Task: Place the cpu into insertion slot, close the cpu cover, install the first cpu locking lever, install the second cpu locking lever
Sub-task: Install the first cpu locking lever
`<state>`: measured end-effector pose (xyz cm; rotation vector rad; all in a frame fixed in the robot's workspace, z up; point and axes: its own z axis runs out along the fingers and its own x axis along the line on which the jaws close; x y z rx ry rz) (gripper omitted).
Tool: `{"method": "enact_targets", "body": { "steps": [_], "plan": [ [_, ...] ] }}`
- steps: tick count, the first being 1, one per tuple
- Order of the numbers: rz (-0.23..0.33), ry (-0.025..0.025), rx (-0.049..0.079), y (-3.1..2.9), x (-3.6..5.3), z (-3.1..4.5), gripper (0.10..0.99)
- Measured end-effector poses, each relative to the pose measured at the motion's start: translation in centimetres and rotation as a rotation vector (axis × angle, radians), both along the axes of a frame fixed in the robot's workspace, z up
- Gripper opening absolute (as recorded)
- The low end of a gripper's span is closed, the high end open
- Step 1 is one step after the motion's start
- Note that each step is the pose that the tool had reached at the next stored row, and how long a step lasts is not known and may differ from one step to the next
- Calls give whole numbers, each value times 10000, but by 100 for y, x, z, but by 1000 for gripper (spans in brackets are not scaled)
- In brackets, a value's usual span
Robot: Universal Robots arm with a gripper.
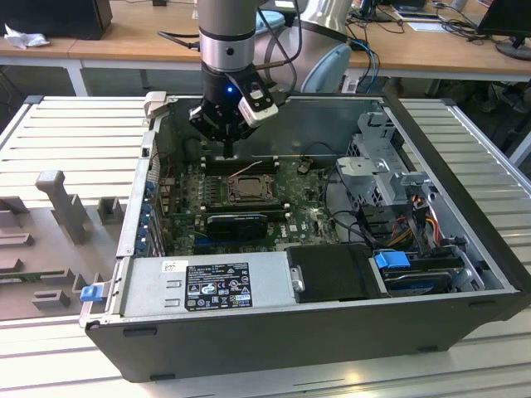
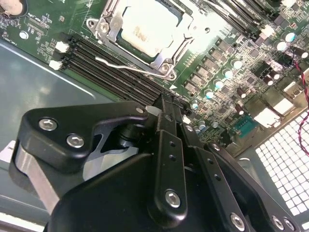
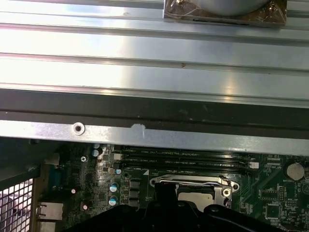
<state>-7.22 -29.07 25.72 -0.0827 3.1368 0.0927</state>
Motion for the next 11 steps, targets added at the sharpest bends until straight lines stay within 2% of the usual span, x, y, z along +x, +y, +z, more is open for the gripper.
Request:
{"method": "enact_targets", "body": {
  "steps": [5, 11],
  "plan": [
    [0, 0, 0, 1, 33, -2, 106],
    [0, 1, -1, 0, 113, -30, 106]
  ]
}}
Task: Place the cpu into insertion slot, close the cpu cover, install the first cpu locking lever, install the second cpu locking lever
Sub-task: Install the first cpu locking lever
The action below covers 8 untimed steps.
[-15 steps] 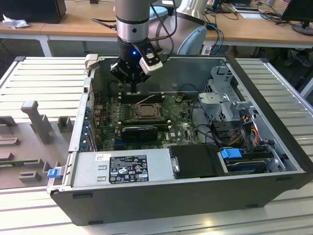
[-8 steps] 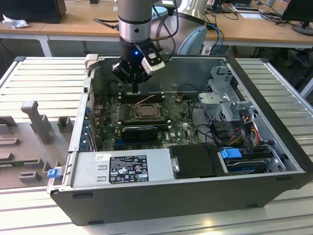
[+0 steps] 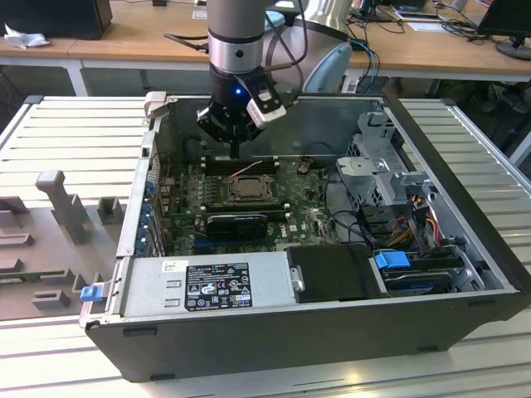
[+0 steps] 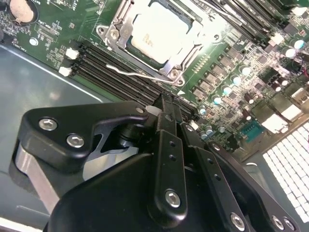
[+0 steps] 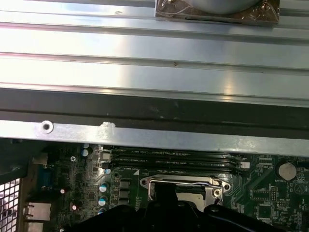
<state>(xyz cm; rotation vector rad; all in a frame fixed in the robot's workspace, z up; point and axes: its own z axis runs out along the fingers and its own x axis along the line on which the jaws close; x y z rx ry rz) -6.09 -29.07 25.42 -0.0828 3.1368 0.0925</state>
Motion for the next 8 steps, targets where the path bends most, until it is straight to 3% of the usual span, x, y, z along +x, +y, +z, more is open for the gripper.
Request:
{"method": "enact_targets", "body": {
  "steps": [1, 5, 8],
  "plan": [
    [0, -1, 11, 0, 5, -5, 106],
    [0, -1, 375, 0, 6, -23, 106],
    [-1, -1, 400, 0, 8, -75, 106]
  ]
}}
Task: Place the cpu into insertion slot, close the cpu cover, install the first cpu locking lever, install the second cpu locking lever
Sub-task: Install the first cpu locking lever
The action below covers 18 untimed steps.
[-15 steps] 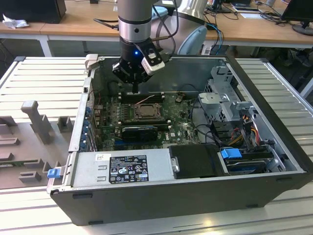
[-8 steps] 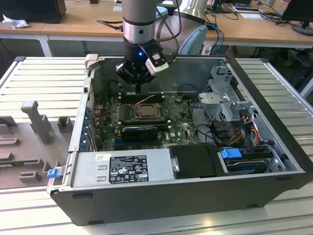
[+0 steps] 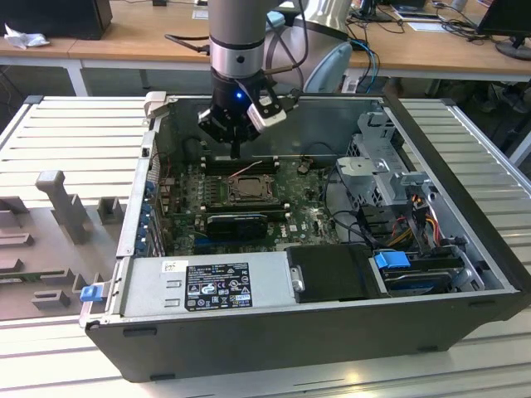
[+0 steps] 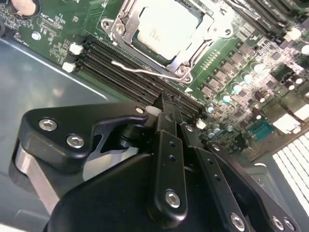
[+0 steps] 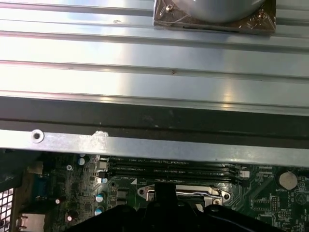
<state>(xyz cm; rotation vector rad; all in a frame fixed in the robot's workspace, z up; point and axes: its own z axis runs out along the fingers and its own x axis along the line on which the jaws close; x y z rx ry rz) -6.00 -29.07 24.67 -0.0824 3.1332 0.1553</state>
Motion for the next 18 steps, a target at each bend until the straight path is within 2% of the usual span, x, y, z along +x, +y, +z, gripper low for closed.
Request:
{"method": "enact_targets", "body": {
  "steps": [7, 9, 18],
  "plan": [
    [4, 1, -1, 13, 40, -133, 106],
    [6, 1, -6, 31, 82, -185, 106],
    [6, 0, -19, 57, 265, -255, 106]
  ]
}}
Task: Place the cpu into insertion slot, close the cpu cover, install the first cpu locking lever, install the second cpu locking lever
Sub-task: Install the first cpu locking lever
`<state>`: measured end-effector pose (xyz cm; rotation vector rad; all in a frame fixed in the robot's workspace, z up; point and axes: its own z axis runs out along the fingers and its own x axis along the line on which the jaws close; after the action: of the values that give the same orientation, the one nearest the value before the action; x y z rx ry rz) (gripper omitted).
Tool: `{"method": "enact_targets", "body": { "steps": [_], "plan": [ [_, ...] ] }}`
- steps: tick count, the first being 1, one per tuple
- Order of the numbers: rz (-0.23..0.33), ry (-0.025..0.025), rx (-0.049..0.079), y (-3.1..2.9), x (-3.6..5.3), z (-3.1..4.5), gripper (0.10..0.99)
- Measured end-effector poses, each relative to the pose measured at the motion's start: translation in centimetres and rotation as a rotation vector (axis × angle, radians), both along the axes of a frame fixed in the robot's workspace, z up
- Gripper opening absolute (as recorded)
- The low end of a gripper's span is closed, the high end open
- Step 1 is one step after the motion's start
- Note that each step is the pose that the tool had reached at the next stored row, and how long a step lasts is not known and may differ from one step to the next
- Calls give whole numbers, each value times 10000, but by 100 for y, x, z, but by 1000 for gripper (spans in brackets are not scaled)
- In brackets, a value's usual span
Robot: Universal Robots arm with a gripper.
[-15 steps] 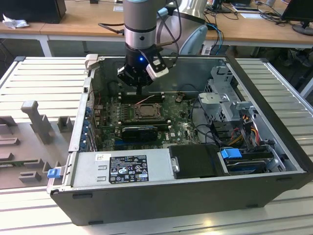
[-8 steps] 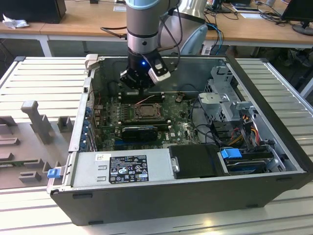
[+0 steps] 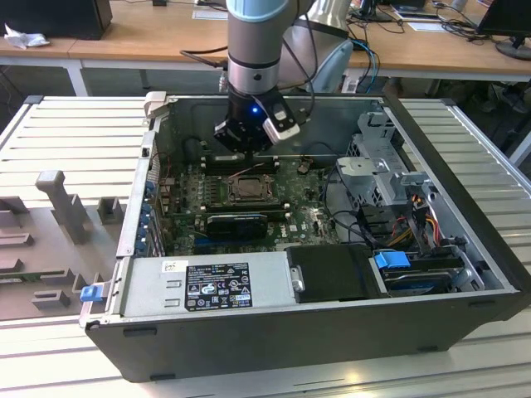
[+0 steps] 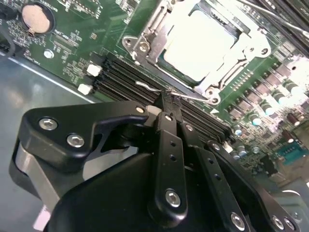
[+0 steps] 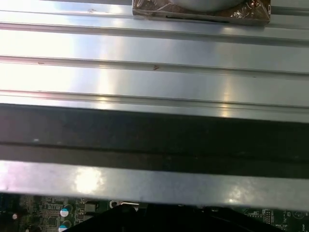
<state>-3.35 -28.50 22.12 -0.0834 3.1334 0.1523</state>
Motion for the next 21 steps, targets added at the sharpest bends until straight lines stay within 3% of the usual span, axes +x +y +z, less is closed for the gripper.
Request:
{"method": "enact_targets", "body": {
  "steps": [7, 21],
  "plan": [
    [0, 0, -3, 4, 123, -45, 106],
    [-66, 0, -4, -5, 145, -134, 106]
  ]
}}
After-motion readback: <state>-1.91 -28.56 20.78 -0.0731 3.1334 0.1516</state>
